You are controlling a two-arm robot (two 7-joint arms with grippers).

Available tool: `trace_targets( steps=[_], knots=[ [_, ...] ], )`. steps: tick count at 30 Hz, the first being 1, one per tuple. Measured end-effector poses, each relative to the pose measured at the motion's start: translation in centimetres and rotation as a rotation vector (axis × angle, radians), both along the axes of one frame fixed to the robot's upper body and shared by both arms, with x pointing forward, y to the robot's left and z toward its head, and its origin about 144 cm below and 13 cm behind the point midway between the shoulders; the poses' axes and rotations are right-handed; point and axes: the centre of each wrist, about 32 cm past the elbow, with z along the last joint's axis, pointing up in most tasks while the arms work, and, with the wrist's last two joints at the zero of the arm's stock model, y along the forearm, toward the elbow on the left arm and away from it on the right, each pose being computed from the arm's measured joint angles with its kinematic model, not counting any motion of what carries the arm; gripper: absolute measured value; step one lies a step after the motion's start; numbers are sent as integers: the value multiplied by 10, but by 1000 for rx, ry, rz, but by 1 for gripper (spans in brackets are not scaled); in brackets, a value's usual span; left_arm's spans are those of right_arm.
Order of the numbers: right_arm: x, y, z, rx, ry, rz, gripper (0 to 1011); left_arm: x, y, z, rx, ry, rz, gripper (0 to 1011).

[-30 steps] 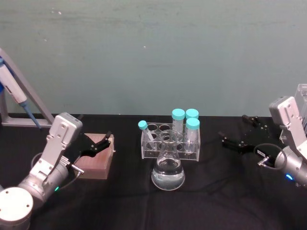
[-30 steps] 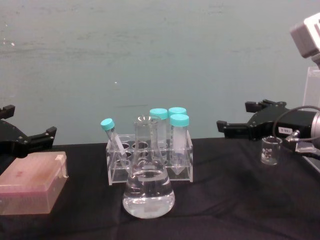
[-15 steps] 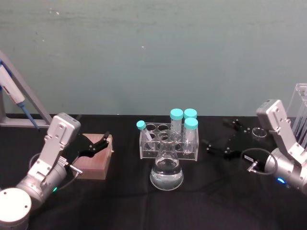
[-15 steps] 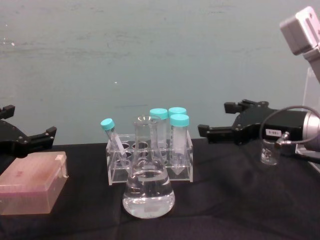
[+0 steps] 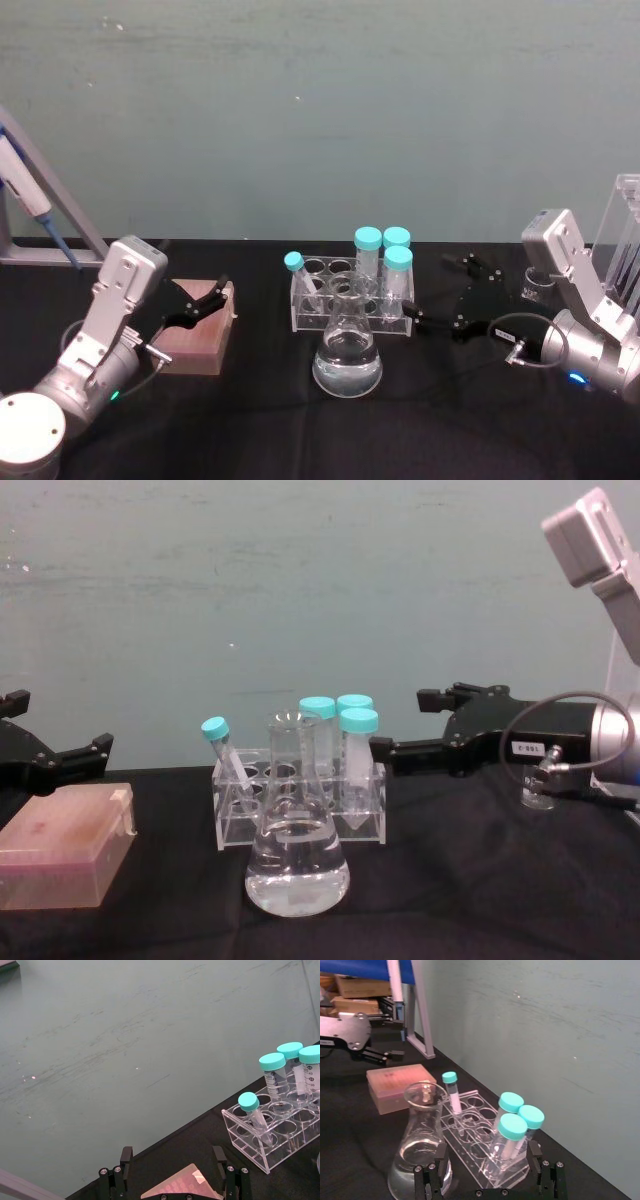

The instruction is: Place the experimental apparatus aside using one hand.

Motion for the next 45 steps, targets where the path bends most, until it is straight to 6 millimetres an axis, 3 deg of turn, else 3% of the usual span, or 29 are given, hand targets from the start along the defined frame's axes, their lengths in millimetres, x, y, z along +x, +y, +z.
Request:
trace_targets(
  steps=[45],
  knots=[
    [26,20,1,24,80,221,1000,0,0,0,0,0,0,1000]
  ],
)
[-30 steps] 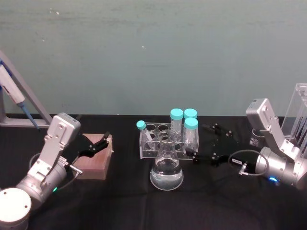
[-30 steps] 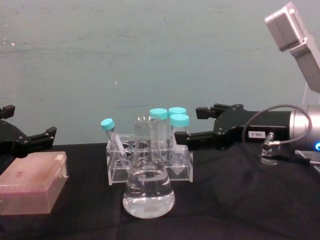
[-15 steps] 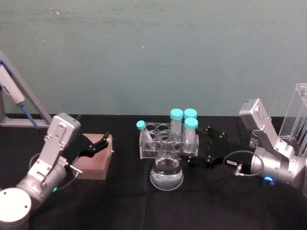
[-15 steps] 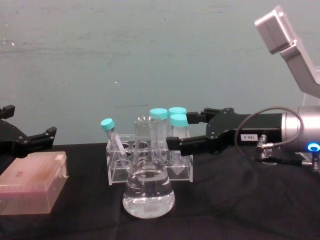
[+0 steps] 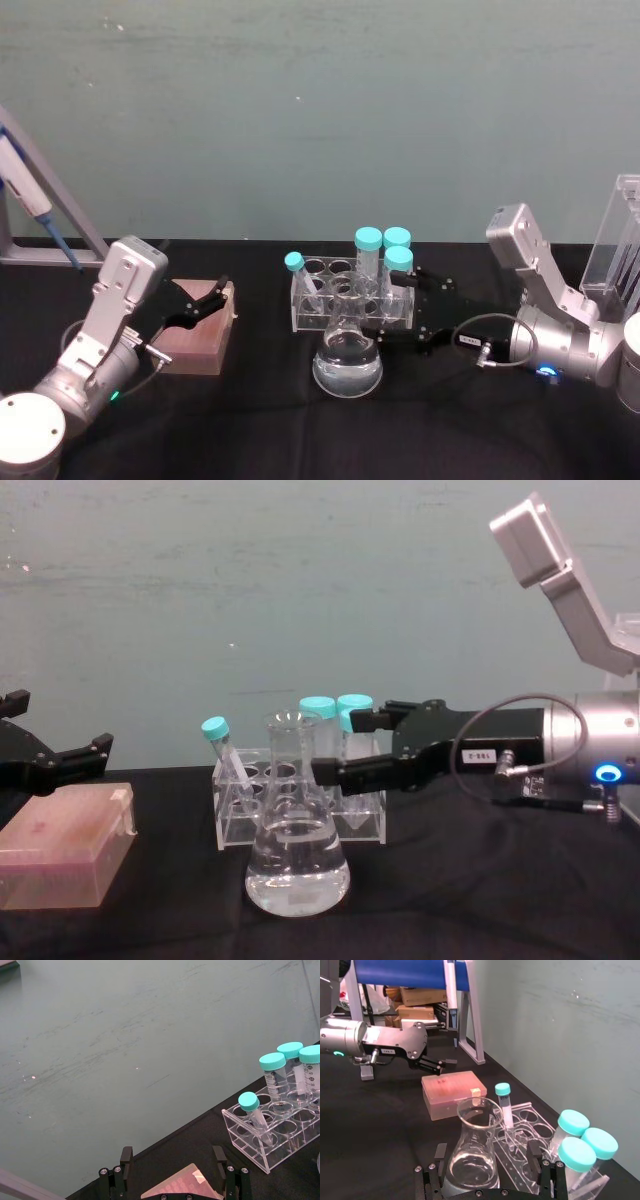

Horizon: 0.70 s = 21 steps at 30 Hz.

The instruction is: Place the experimental apparatus aside using one hand.

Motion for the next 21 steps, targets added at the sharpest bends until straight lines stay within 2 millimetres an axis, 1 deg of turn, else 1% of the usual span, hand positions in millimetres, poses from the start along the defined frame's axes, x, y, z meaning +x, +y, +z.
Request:
trace_targets(
  steps=[21],
  knots=[
    [5,17,1,20,21,44,1000,0,0,0,0,0,0,1000]
  ],
)
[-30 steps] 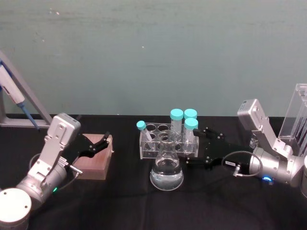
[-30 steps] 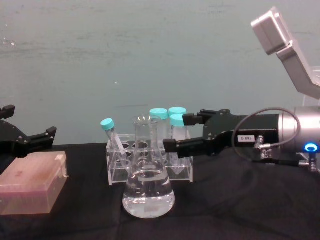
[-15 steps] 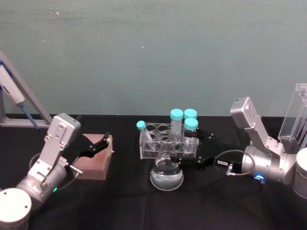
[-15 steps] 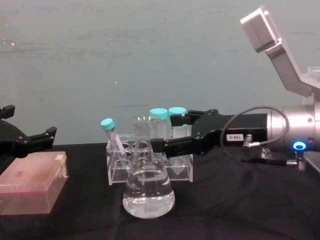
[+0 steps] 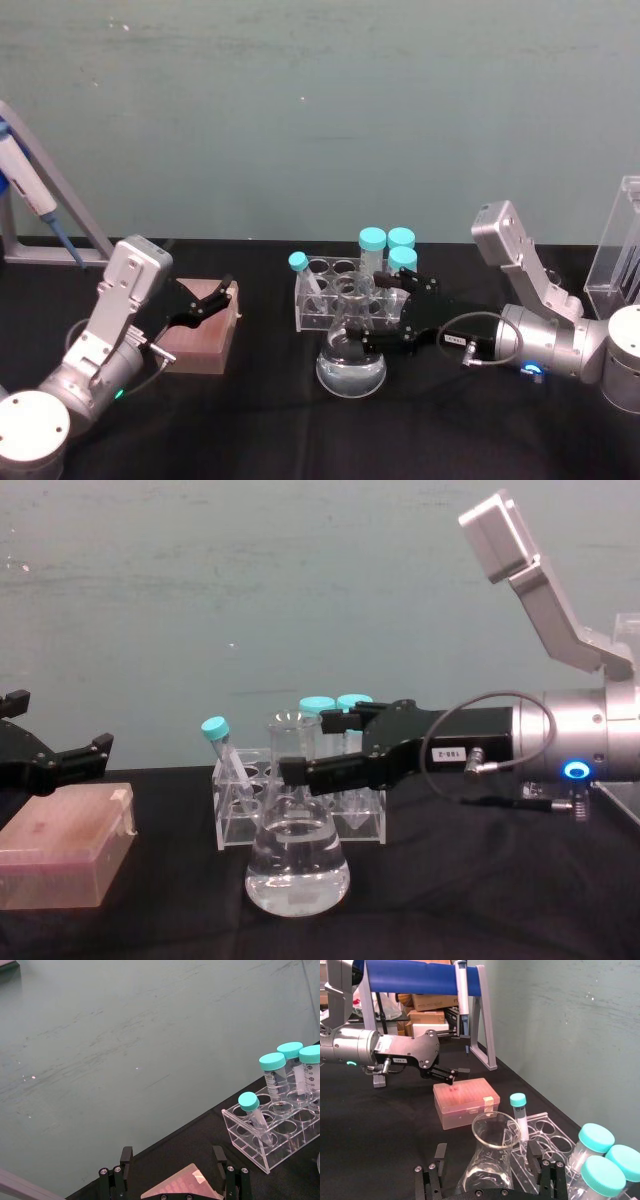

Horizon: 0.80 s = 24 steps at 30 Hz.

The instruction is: Place the experimental apparatus aside using one hand.

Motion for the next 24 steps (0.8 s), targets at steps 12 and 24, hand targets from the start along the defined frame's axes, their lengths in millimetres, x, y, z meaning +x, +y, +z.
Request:
trace_targets(
  steps=[12,24],
  knots=[
    [5,7,0,9,13,3,1000,0,0,0,0,0,0,1000],
    [10,11,-1,19,26,-5,1000,0,0,0,0,0,0,1000]
  ],
)
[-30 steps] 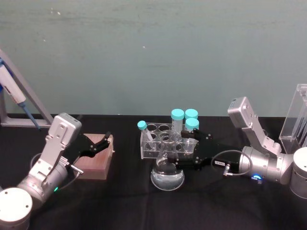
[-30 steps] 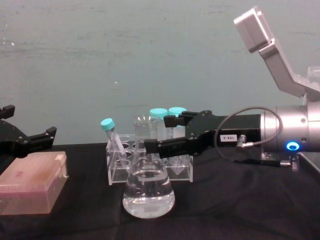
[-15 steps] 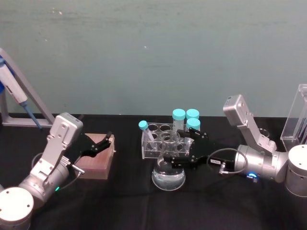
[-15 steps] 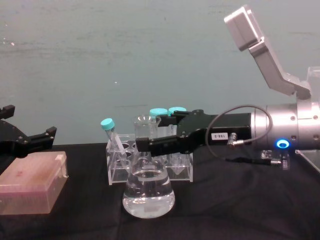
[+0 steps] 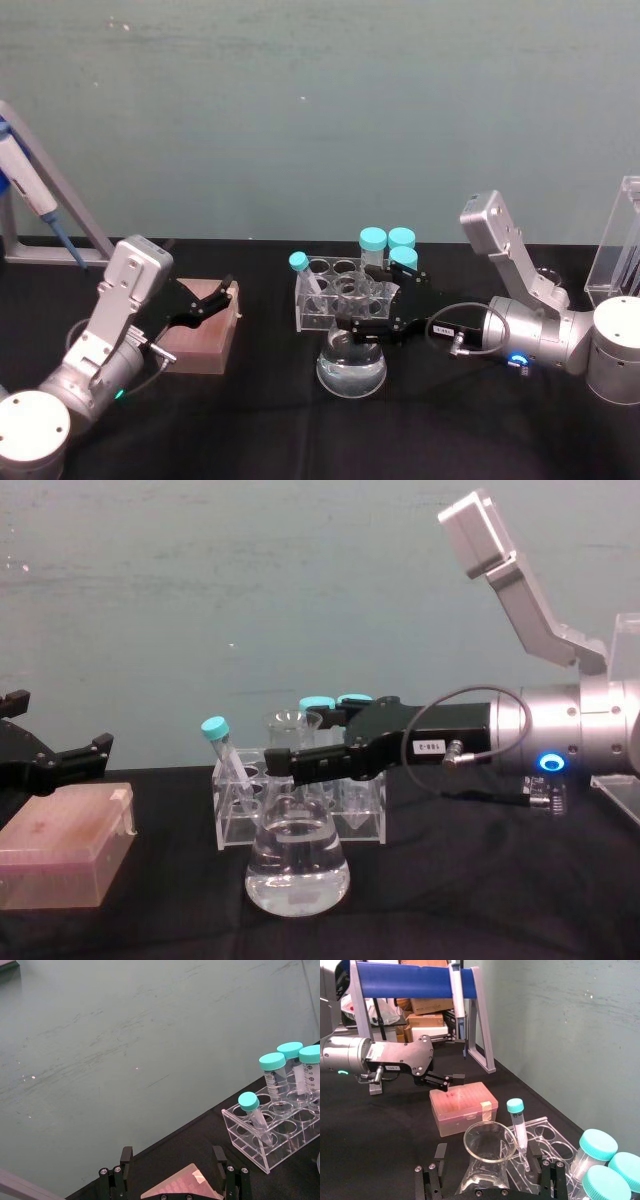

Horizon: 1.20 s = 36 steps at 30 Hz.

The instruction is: Place the experimental apparatus aside using one hand.

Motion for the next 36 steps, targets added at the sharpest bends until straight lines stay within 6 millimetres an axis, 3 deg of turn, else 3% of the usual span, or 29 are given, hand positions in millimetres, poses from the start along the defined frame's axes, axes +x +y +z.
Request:
trace_targets(
  steps=[36],
  knots=[
    [9,8,-7,-8,48,8,1000,0,0,0,0,0,0,1000]
  ],
)
